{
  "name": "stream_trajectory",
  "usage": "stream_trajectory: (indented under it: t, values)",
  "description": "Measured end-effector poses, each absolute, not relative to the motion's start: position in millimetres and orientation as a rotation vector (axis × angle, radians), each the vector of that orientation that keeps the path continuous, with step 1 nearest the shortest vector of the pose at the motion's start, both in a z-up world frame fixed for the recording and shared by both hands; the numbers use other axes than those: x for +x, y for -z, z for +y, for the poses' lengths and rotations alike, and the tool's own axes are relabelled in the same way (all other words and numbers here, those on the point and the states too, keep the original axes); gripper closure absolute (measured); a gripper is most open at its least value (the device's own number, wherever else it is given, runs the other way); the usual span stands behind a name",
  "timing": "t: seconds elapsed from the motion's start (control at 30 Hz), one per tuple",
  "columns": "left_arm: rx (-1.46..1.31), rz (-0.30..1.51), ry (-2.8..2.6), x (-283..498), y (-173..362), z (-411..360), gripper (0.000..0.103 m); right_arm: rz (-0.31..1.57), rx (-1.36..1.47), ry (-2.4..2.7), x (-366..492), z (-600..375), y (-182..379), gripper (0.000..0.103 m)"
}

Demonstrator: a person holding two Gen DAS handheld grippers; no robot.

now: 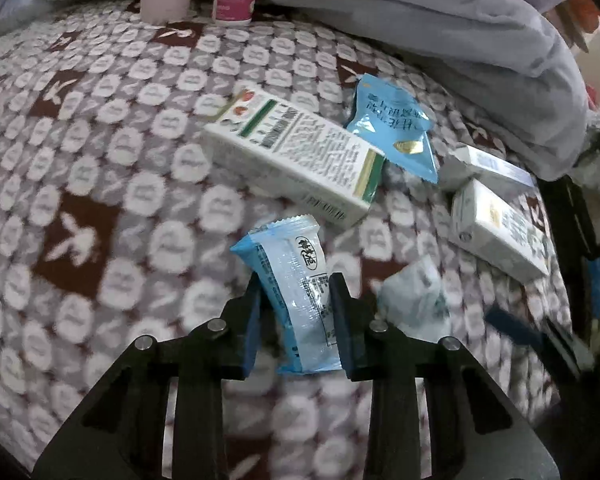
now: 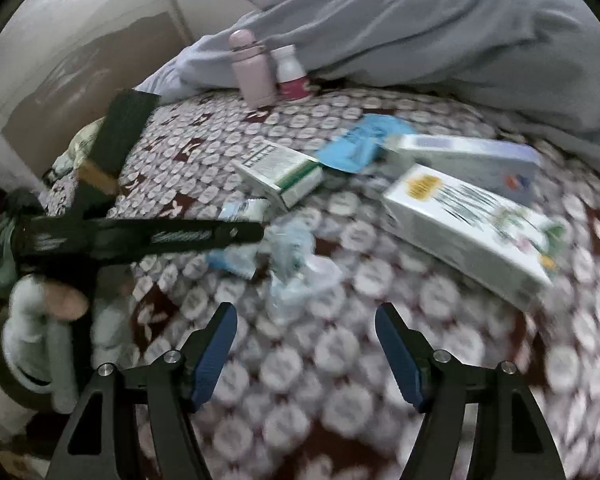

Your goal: Collect trash

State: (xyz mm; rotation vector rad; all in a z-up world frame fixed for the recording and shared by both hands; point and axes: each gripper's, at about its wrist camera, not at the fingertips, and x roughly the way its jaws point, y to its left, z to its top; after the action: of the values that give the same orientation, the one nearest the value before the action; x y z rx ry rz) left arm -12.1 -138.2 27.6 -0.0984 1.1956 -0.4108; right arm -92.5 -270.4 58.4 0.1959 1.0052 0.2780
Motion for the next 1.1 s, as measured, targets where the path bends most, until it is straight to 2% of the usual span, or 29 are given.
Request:
stream_trajectory:
  t: [0.13,0.17,0.23,0.37,1.1]
  values:
    - [-0.083,1.186,0.414,-20,-37,-121,0.074,1.024,0.194,-0.293,-59,-258,-43,0.035]
    - [-0.081,1.182,0.414,-22,-39,-118,0.074,1.032,0.202,-0.296,-53,-256,-38,0.052]
    - [-0.071,1.168,0.414,-27,-43,-117,0.074,1.063,0.189,-0.281,-45,-249,-27,0.069]
    - [-0.072,1.151,0.442,-38,-49,-125,0.074,1.030,0.184,-0.283,-60,-250,-40,0.078]
    - [0.086,1.021,0.580,-121,-87,-208,0.074,0.889,0.301,-0.116,-185,-319,-105,0.078]
